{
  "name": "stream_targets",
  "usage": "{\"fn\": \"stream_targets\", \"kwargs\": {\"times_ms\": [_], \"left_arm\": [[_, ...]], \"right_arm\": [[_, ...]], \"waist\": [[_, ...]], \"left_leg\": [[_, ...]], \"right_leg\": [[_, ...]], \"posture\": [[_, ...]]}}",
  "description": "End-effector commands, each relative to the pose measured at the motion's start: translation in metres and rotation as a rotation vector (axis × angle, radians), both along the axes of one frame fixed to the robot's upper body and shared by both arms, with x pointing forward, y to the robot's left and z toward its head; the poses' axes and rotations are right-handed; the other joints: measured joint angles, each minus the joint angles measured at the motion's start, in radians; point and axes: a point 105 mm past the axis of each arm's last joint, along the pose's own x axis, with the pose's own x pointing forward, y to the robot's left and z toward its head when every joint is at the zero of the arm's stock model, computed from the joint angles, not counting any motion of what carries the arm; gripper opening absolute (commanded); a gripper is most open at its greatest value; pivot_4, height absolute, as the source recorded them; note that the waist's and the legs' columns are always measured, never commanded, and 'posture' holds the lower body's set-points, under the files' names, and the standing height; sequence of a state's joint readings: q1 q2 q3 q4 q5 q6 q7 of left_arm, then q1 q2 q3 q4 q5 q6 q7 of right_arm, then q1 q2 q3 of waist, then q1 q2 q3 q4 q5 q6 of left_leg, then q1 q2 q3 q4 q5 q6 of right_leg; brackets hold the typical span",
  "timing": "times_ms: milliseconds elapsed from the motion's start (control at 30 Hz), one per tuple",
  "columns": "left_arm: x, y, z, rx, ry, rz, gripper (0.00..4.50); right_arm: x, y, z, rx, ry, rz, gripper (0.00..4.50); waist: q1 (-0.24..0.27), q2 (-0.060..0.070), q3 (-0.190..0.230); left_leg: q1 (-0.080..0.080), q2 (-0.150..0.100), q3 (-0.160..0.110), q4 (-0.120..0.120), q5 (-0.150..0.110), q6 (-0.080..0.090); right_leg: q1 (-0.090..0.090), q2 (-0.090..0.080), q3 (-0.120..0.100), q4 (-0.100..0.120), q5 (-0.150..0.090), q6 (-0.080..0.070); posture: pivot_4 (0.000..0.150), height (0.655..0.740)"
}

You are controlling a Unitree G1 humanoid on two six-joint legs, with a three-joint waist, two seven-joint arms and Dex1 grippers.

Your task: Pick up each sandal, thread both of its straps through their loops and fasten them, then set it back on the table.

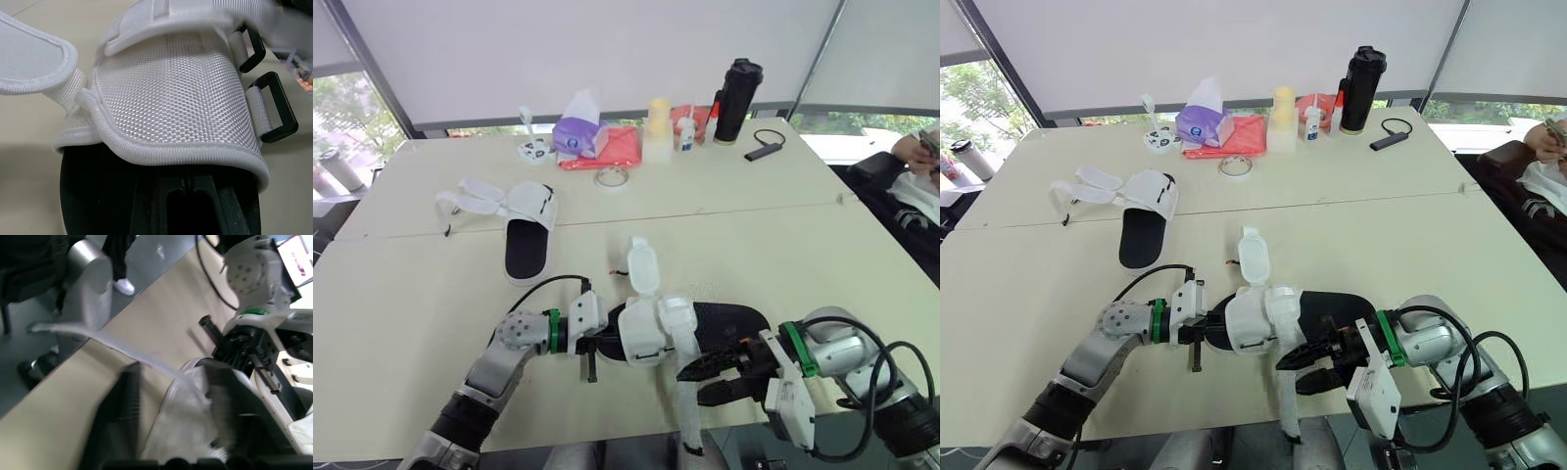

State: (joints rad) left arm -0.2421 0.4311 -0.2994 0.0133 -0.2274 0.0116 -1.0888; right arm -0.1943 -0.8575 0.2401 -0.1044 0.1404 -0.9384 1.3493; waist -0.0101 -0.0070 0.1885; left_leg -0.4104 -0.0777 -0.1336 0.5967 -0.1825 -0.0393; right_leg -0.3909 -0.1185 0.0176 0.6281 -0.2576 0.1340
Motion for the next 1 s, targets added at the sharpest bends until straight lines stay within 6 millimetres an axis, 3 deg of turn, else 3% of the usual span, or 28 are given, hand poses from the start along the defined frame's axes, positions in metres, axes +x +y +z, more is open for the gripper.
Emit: {"fn": "stream_targets", "kwargs": {"times_ms": [33,67,300,433,500,633,833,1000], "left_arm": [[-0.002,0.002,-0.006,0.022,0.016,0.001,0.00],[-0.002,0.002,-0.006,0.021,0.017,0.002,0.00],[-0.003,0.001,-0.006,0.016,0.023,0.001,0.00],[-0.004,-0.001,-0.008,0.010,0.035,-0.005,0.00],[-0.006,-0.001,-0.008,0.009,0.041,-0.009,0.00],[-0.010,-0.001,-0.011,0.012,0.063,-0.021,0.00],[-0.016,-0.001,-0.013,0.019,0.076,-0.040,0.00],[-0.017,-0.001,-0.013,0.018,0.083,-0.037,0.00]], "right_arm": [[0.001,-0.004,0.006,-0.004,-0.043,0.016,3.94],[0.001,-0.006,0.006,-0.014,-0.040,0.009,4.47],[0.001,-0.032,0.005,-0.137,0.008,-0.072,4.47],[0.010,-0.062,0.027,-0.069,0.414,-0.475,4.47],[-0.001,-0.069,0.029,-0.129,0.607,-0.548,4.47],[-0.010,-0.055,0.048,-0.011,1.020,-0.697,4.47],[-0.014,-0.055,0.038,-0.004,1.449,-0.962,4.47],[-0.018,-0.045,0.039,0.053,1.590,-0.978,4.47]], "waist": [[0.000,0.000,0.000],[0.000,0.000,0.000],[0.001,0.000,0.000],[0.015,0.001,0.000],[0.017,0.003,-0.001],[0.019,0.003,-0.002],[0.023,0.005,-0.003],[0.025,0.005,-0.004]], "left_leg": [[0.000,0.000,0.000,0.000,0.000,0.000],[0.000,0.000,0.000,0.000,0.000,0.000],[0.000,0.000,0.000,0.000,0.000,0.000],[0.000,0.000,0.001,0.000,0.000,0.000],[0.000,0.000,0.002,0.000,0.000,0.001],[0.000,0.003,0.003,0.000,-0.001,0.001],[-0.003,0.003,0.004,0.000,-0.002,0.002],[-0.013,0.002,0.004,0.000,-0.003,0.004]], "right_leg": [[0.000,0.000,0.000,0.000,0.000,0.000],[0.000,0.000,0.000,0.000,0.000,0.000],[0.000,0.000,0.001,0.000,0.000,0.000],[-0.001,-0.001,0.002,0.000,-0.001,-0.001],[-0.001,-0.002,0.004,0.000,-0.001,-0.001],[-0.001,-0.001,0.004,0.000,-0.002,-0.003],[-0.002,-0.003,0.004,-0.005,-0.002,-0.003],[-0.008,-0.002,0.002,-0.011,-0.001,-0.003]], "posture": [[0.150,0.7400],[0.150,0.7400],[0.150,0.7400],[0.150,0.7400],[0.150,0.7400],[0.150,0.7400],[0.150,0.7400],[0.150,0.7400]]}}
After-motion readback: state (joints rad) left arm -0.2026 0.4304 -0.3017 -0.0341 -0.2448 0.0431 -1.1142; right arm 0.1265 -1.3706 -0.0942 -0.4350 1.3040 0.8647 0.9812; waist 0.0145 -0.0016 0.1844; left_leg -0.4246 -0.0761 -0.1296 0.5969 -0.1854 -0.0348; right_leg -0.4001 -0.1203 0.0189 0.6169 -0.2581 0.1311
